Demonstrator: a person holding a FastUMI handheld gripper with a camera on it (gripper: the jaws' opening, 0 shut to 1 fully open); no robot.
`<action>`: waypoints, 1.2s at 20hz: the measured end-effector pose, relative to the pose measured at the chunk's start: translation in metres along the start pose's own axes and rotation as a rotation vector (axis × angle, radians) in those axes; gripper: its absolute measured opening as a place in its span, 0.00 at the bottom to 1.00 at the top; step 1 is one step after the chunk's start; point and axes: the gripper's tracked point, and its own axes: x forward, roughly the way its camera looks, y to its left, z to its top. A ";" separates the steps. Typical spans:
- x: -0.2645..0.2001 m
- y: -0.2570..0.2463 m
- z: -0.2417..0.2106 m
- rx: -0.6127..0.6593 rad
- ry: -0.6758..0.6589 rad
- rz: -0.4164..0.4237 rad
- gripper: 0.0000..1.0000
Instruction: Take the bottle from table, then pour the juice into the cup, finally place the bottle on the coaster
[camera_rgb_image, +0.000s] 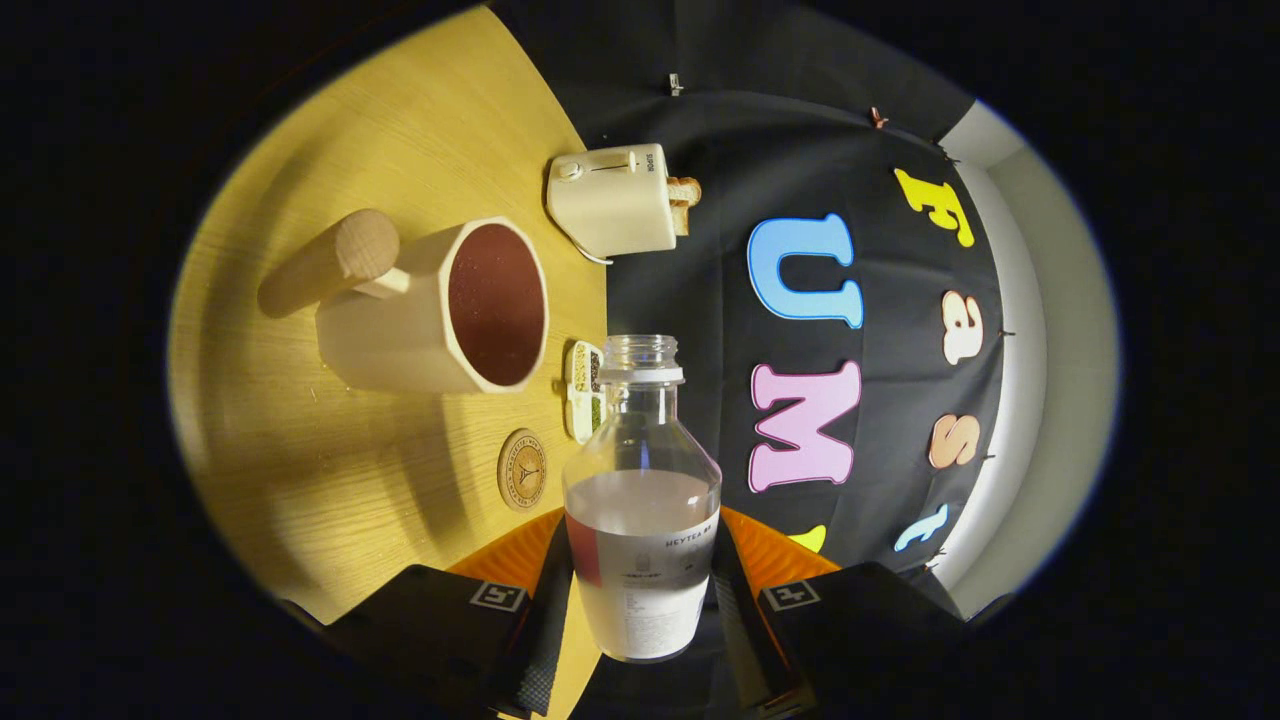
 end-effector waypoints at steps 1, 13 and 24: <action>0.001 0.001 -0.001 -0.017 -0.003 0.001 0.70; 0.013 0.000 0.006 -0.184 -0.058 -0.018 0.70; 0.019 0.000 0.010 -0.261 -0.088 -0.033 0.70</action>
